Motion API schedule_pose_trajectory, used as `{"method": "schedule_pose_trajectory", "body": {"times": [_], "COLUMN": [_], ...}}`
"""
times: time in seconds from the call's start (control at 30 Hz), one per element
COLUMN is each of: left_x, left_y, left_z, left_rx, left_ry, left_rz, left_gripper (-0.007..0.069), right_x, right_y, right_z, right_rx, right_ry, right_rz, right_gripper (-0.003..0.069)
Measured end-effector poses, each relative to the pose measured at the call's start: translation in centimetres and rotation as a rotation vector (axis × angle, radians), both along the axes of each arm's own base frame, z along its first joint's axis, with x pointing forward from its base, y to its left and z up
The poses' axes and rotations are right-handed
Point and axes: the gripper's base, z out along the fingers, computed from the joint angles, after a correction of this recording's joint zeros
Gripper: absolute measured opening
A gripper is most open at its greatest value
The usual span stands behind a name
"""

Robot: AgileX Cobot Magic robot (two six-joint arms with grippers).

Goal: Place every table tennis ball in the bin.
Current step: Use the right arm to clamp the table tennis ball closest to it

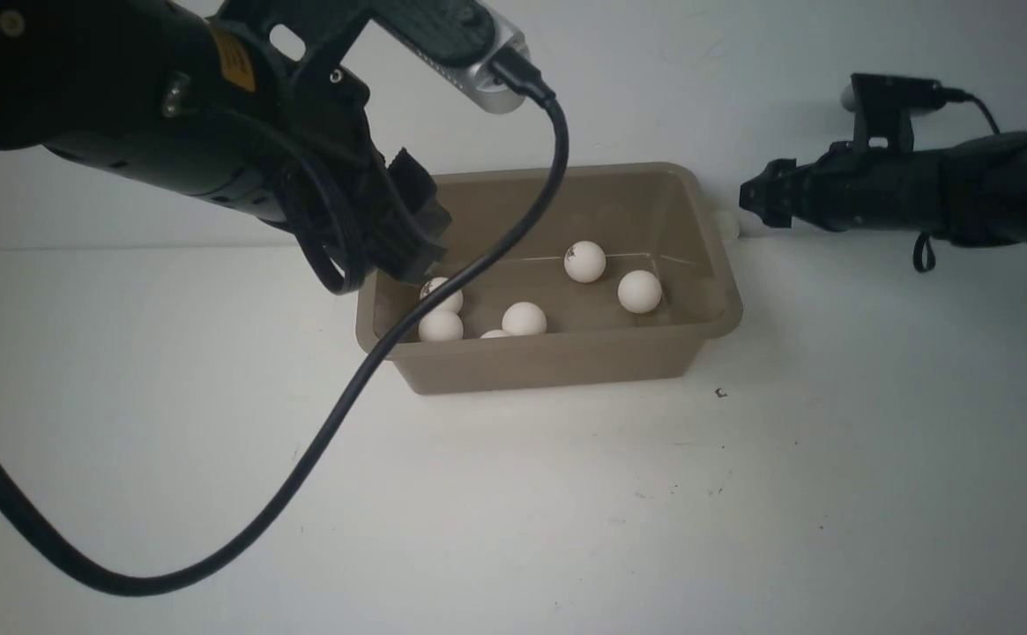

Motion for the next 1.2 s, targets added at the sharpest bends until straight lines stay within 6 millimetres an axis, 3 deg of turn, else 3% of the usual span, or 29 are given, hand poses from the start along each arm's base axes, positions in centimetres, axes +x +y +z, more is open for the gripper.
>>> {"method": "schedule_pose_trajectory", "body": {"times": [0.4, 0.73, 1.2], "left_x": [0.0, 0.0, 0.0], "left_y": [0.0, 0.0, 0.0], "left_z": [0.0, 0.0, 0.0], "left_rx": [0.001, 0.003, 0.004], "left_ry": [0.000, -0.001, -0.001], "left_rz": [-0.001, -0.003, -0.003], "left_gripper": [0.0396, 0.0396, 0.0396], "right_x": [1.3, 1.4, 1.7], "right_y": [0.6, 2.2, 1.9], "right_z": [-0.6, -3.4, -3.4], "right_rx": [0.051, 0.041, 0.022], "right_ry": [-0.002, 0.044, 0.017], "right_rz": [0.034, 0.054, -0.009], "right_gripper": [0.0487, 0.0487, 0.0487]}}
